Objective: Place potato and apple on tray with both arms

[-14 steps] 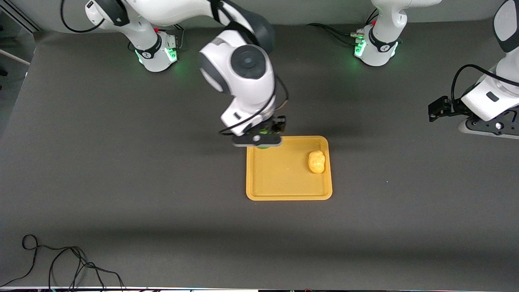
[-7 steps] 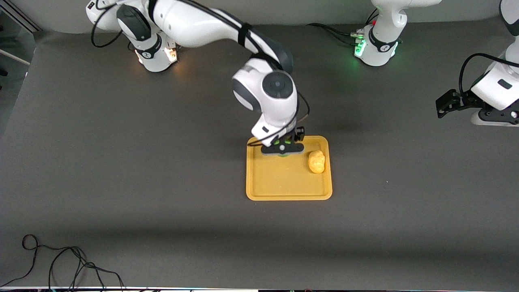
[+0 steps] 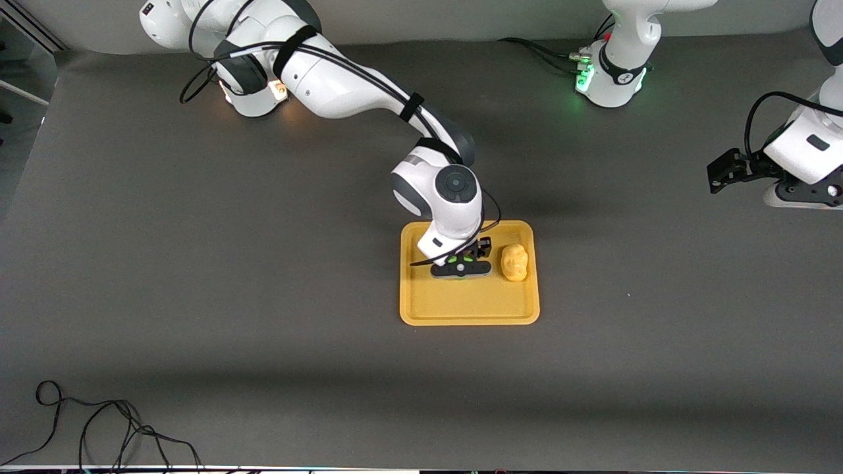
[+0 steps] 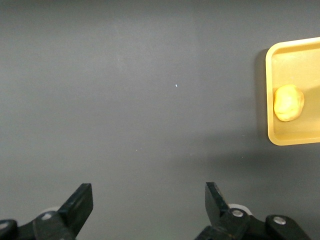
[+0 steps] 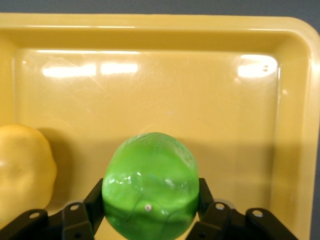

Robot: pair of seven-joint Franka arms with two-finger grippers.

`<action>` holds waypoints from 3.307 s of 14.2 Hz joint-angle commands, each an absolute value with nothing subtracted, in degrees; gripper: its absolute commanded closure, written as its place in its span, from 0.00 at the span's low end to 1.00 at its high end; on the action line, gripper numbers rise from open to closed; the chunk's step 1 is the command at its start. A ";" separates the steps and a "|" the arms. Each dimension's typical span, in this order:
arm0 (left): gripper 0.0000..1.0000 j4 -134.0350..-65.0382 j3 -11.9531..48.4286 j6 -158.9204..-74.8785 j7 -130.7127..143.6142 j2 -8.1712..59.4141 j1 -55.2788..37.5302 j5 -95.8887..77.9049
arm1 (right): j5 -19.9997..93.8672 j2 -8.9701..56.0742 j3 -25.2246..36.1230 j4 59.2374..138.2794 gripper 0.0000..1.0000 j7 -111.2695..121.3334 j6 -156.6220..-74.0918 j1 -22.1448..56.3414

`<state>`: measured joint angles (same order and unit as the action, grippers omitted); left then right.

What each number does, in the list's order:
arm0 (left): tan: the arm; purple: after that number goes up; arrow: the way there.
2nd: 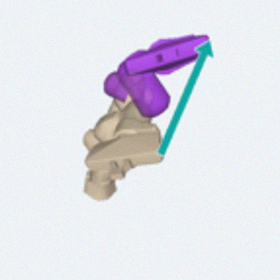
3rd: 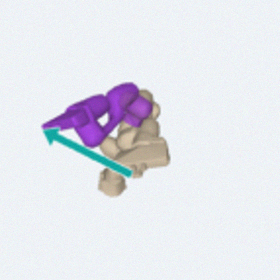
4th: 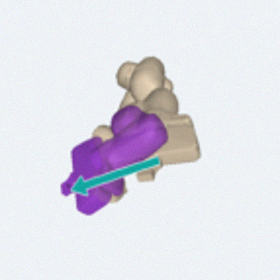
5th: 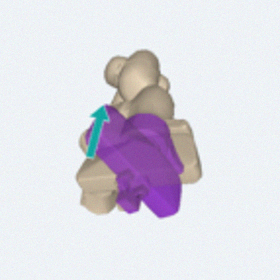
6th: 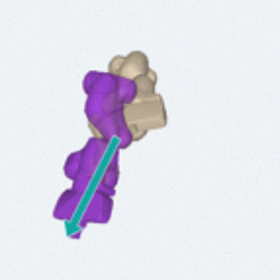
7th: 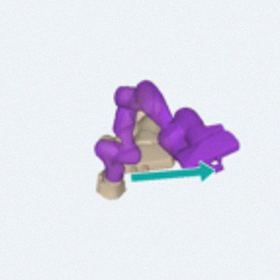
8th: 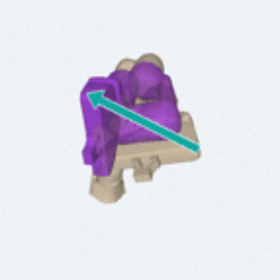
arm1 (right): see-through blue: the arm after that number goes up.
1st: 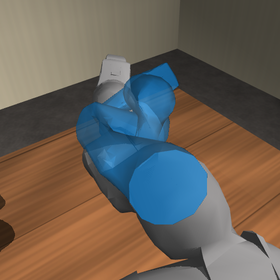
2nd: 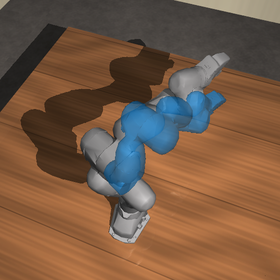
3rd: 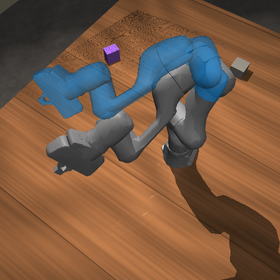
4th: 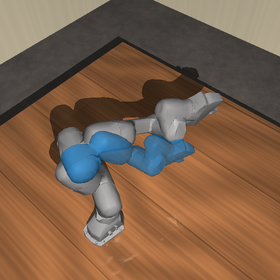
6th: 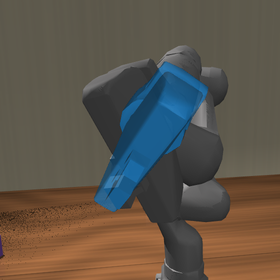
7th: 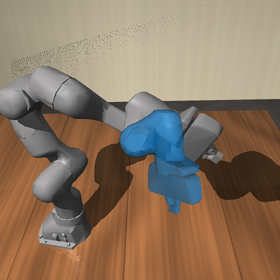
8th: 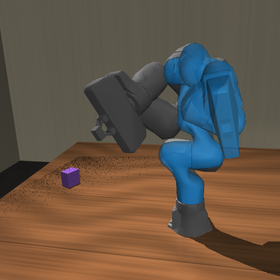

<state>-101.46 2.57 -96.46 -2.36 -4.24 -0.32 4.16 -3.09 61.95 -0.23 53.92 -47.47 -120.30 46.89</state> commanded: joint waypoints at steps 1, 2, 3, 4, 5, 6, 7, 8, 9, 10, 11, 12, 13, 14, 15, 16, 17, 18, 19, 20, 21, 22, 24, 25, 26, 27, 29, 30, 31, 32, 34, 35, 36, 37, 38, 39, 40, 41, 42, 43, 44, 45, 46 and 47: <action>0.00 -101.43 2.72 -95.89 -1.50 -4.57 -0.35 4.48 | -4.31 63.98 0.09 51.42 0.54 -47.99 -121.11 47.02; 0.00 -101.43 2.72 -95.89 -1.49 -4.57 -0.35 4.40 | -4.39 64.16 0.09 51.50 0.54 -47.99 -121.90 47.02; 0.00 -101.43 2.81 -95.89 -1.23 -4.57 -0.53 4.48 | -4.39 64.51 0.09 51.50 0.54 -47.99 -122.69 46.93; 0.00 -101.43 2.90 -95.89 -1.06 -4.57 -0.61 4.40 | -4.39 64.77 0.17 51.42 0.54 -47.99 -123.04 46.93; 0.00 -101.43 2.90 -95.89 -1.05 -4.57 -0.62 4.39 | -4.39 64.86 0.26 51.50 0.53 -47.99 -123.39 46.85; 0.00 -101.43 2.90 -95.89 -1.14 -4.57 -0.53 4.39 | -4.39 64.86 0.70 51.50 0.44 -47.99 -123.66 46.85; 0.00 -101.43 2.81 -95.80 -1.49 -4.57 -0.44 4.39 | -4.39 64.86 0.79 51.50 0.14 -47.99 -123.75 46.85; 0.00 -101.51 2.90 -95.80 -1.58 -4.57 -0.35 4.39 | -4.39 64.86 0.97 51.50 0.06 -47.99 -123.66 46.76; 0.00 -101.51 2.90 -95.80 -1.58 -4.57 -0.35 4.39 | -4.48 64.69 1.14 51.50 0.00 -47.99 -123.58 46.76; 0.00 -101.51 2.81 -95.97 -1.50 -4.57 -0.35 4.31 | -4.57 64.34 1.23 51.50 0.00 -47.99 -123.31 46.76; 0.00 -101.60 2.81 -96.15 -1.49 -4.57 -0.35 4.31 | -4.57 63.81 1.23 51.50 0.00 -47.99 -122.96 46.93; 0.00 -101.60 2.81 -96.24 -1.49 -4.57 -0.35 4.31 | -4.57 62.85 1.23 51.42 0.00 -48.08 -121.83 46.93; 0.00 -101.60 2.81 -96.24 -1.49 -4.57 -0.35 4.31 | -4.57 61.45 1.23 51.42 0.00 -48.08 -119.55 46.85; 0.00 -101.69 2.81 -96.24 -1.49 -4.57 -0.35 4.31 | -4.48 59.17 1.32 51.42 0.00 -47.99 -116.92 46.58; 0.00 -101.69 2.81 -96.24 -1.49 -4.57 -0.35 4.31 | -4.48 56.54 1.32 51.42 0.00 -47.90 -113.76 46.32; 0.00 -101.78 2.81 -96.50 -1.49 -4.57 -0.35 4.31 | -4.40 53.90 1.49 51.42 0.00 -47.81 -110.08 46.23; 0.00 -101.78 2.81 -96.50 -1.49 -4.57 -0.26 4.05 | -4.39 51.18 1.67 51.42 0.00 -47.81 -106.73 46.14; 0.00 -101.78 2.81 -96.50 -1.49 -4.57 -0.26 3.96 | -4.48 48.37 1.67 51.42 0.00 -47.64 -103.31 45.62; 0.00 -101.78 2.73 -96.59 -1.49 -4.48 -0.26 3.96 | -4.40 45.82 1.58 51.42 0.00 -47.38 -99.97 44.66; 0.00 -101.78 2.81 -96.59 -1.49 -4.57 -0.26 3.96 | -4.48 43.27 1.58 51.42 0.00 -47.29 -96.80 43.78; 0.00 -101.78 2.81 -96.59 -1.49 -4.57 -0.35 3.96 | -4.48 40.89 1.58 51.50 0.00 -47.02 -94.16 42.90; 0.00 -101.78 2.81 -96.59 -1.49 -4.57 -0.35 3.96 | -4.48 38.61 1.67 51.68 0.00 -46.06 -92.13 41.85; 0.00 -101.78 2.90 -96.68 -1.41 -4.57 -0.70 3.96 | -4.48 33.51 2.02 53.69 0.00 -39.50 -85.55 39.38; 0.00 -101.69 2.90 -96.77 -1.41 -4.57 -0.79 3.87 | -4.48 30.44 3.15 55.88 0.00 -35.81 -83.08 38.50; 0.00 -101.60 2.90 -96.85 -1.06 -4.57 -0.97 3.95 | -4.40 27.02 4.38 59.38 0.00 -32.47 -82.45 37.54; 0.00 -101.69 2.99 -96.86 -1.05 -4.48 -0.88 3.87 | -4.39 23.07 5.53 64.11 0.00 -29.13 -82.53 36.75; 0.00 -101.69 2.99 -96.94 -1.05 -4.48 -0.79 3.87 | -4.22 17.60 7.55 70.46 0.00 -22.54 -83.06 34.55; 0.00 -101.60 2.99 -96.86 -1.05 -4.48 -0.79 3.87 | -4.13 15.66 8.60 72.14 0.00 -19.28 -83.06 33.41; 0.00 -101.60 2.99 -96.86 -1.05 -4.48 -0.79 3.87 | -3.96 13.82 9.14 73.99 0.00 -15.77 -83.06 31.48; 0.00 -101.60 2.99 -96.86 -1.05 -4.48 -0.79 3.87 | -3.61 11.71 9.05 76.70 0.00 -13.04 -83.75 28.33; 0.00 -101.51 2.99 -96.68 -1.05 -4.48 -0.79 3.87 | -3.52 6.01 8.53 84.95 0.00 -7.42 -88.74 22.44; 0.00 -101.51 2.99 -96.68 -1.05 -4.48 -0.70 3.87 | -3.52 3.89 8.53 88.38 0.00 -4.42 -91.03 19.98; 0.00 -101.51 2.99 -96.51 -1.05 -4.48 -0.62 3.87 | -2.73 2.30 8.44 91.03 0.00 -2.48 -92.71 17.52; 0.00 -101.60 2.99 -96.42 -1.14 -4.48 -0.53 3.87 | -1.25 1.68 8.26 92.10 0.00 -1.16 -93.42 15.05; 0.00 -101.51 2.99 -96.42 -1.14 -4.48 -0.44 3.87 | -0.88 1.50 7.74 92.28 0.00 0.34 -93.43 12.94; 0.00 -101.51 2.99 -96.42 -1.23 -4.48 -0.44 3.87 | -0.88 1.41 7.39 92.29 0.00 1.74 -93.43 10.74; 0.00 -101.51 2.99 -96.33 -1.40 -4.48 -0.44 3.87 | -0.88 1.41 6.86 92.29 0.00 2.80 -93.43 9.07; 0.00 -101.51 2.99 -96.24 -1.41 -4.48 -0.44 3.87 | -0.88 1.49 6.25 92.29 0.00 3.68 -93.51 6.88; 0.00 -101.51 2.99 -95.98 -1.49 -4.48 -0.53 3.87 | -0.97 1.41 4.85 92.29 0.00 4.56 -93.43 4.51; 0.00 -101.51 2.99 -95.98 -1.49 -4.48 -0.53 3.87 | -0.88 1.41 3.01 92.29 0.00 4.83 -93.08 1.87; 0.00 -101.51 2.99 -96.06 -1.49 -4.48 -0.44 3.87 | -0.97 1.32 1.51 92.20 0.00 5.01 -92.99 -0.33; 0.00 -101.51 2.99 -96.06 -1.49 -4.48 -0.44 3.87 | -0.97 1.32 1.32 92.02 0.00 5.36 -92.81 -1.13; 0.00 -101.51 2.99 -96.06 -1.49 -4.48 -0.44 3.87 | -1.05 1.32 1.67 91.93 0.00 5.45 -92.64 -0.97; 0.00 -101.51 2.99 -95.98 -1.49 -4.48 -0.44 3.87 | -1.05 1.14 1.93 92.11 0.00 5.36 -92.11 -0.88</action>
